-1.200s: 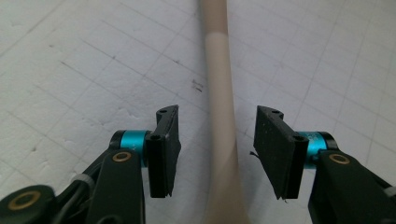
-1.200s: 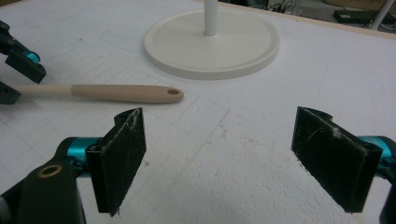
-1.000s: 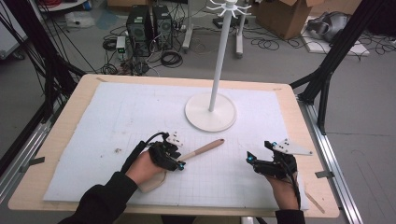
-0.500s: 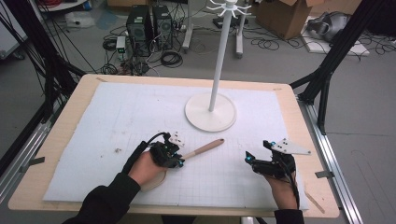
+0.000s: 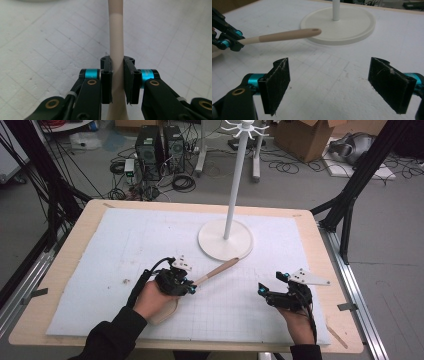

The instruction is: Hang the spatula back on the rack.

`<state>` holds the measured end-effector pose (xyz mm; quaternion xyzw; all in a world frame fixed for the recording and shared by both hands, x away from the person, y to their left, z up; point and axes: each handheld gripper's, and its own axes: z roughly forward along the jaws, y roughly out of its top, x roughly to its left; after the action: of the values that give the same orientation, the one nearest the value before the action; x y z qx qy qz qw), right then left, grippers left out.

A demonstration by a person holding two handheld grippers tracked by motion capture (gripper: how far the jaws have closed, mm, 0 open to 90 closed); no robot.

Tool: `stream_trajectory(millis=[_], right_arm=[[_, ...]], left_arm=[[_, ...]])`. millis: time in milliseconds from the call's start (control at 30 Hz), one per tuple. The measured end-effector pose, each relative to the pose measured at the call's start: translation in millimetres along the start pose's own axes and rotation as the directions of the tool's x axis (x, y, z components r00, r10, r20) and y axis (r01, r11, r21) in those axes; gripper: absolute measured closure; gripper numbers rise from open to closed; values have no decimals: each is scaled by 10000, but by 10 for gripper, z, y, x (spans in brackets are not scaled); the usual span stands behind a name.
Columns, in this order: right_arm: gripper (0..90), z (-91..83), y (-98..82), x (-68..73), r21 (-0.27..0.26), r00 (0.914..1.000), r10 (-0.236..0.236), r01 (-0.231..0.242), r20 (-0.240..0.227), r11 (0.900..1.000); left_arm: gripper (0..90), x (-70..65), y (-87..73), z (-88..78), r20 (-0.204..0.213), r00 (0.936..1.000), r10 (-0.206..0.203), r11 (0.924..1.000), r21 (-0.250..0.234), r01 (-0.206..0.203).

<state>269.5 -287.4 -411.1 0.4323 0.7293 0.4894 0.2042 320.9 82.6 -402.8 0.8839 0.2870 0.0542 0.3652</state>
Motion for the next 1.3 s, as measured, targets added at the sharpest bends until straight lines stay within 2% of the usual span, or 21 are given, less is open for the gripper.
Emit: stream_trajectory(millis=[67, 100, 133, 167, 233, 267, 300, 367, 500, 533, 567, 600, 700, 767, 1067, 1200, 1267, 1300], right_arm=[[170, 22, 17, 25, -89, 9996, 251, -252, -107, 9996], [170, 31, 34, 43, -176, 9995, 233, -237, -196, 9996], [170, 39, 55, 71, -190, 9991, 309, -314, -301, 9993], [170, 54, 80, 86, -313, 9990, 210, -223, -400, 9993], [170, 76, 136, 137, -419, 9969, 297, -328, -730, 9986], [170, 93, 165, 158, -466, 9944, 322, -370, -1007, 9982], [170, 111, 193, 186, -520, 9934, 376, -434, -1081, 9977], [170, 150, 253, 247, -531, 9927, 316, -380, -1167, 9979], [240, 219, 382, 350, -738, 9865, 385, -508, -1589, 9960], [263, 233, 416, 374, -806, 9833, 424, -575, -1770, 9951], [275, 245, 452, 401, -864, 9810, 432, -604, -1890, 9944], [281, 254, 487, 431, -935, 9804, 390, -580, -1932, 9939], [325, 253, 588, 514, -1248, 9774, 315, -586, -2091, 9904], [350, 247, 642, 555, -1408, 9764, 326, -638, -2134, 9880], [376, 213, 771, 632, -1735, 9788, 413, -770, -2007, 9818], [411, 183, 894, 704, -2055, 9812, 183, -585, -1923, 9769], [426, 176, 928, 728, -2101, 9812, 146, -558, -1926, 9761], [454, 165, 1006, 778, -2170, 9804, 47, -483, -1967, 9750]], left_arm=[[780, 2, 10, -71, 22, 10000, -57, 9995, -320, 58], [780, -1, 12, -102, 48, 9999, -129, 9984, -548, 131], [780, -1, 12, -102, 48, 9999, -129, 9984, -548, 131], [780, -17, 19, -166, 7, 10000, -65, 9960, -892, 65], [780, -48, 26, -218, -7, 10000, -26, 9915, -1299, 24], [780, -48, 26, -218, -7, 10000, -26, 9915, -1299, 24], [780, -90, 39, -266, -9, 9999, 112, 9862, -1650, -112], [780, -143, 58, -307, -8, 9996, 297, 9799, -1973, -293], [780, -277, 112, -371, -28, 9967, 811, 9651, -2497, -793], [780, -277, 112, -371, -28, 9967, 811, 9651, -2497, -793], [780, -350, 143, -389, -91, 9949, 1004, 9572, -2719, -990], [780, -350, 143, -389, -91, 9949, 1004, 9572, -2719, -990], [779, -461, 202, -399, -187, 9895, 1432, 9506, -2756, -1428], [779, -488, 220, -386, -129, 9881, 1531, 9493, -2761, -1507], [779, -532, 238, -351, -214, 9890, 1464, 9481, -2824, -1464], [779, -550, 263, -391, -340, 9887, 1463, 9420, -3002, -1497], [779, -558, 270, -403, -361, 9887, 1455, 9413, -3025, -1496], [779, -562, 278, -417, -392, 9878, 1510, 9401, -3034, -1557]])
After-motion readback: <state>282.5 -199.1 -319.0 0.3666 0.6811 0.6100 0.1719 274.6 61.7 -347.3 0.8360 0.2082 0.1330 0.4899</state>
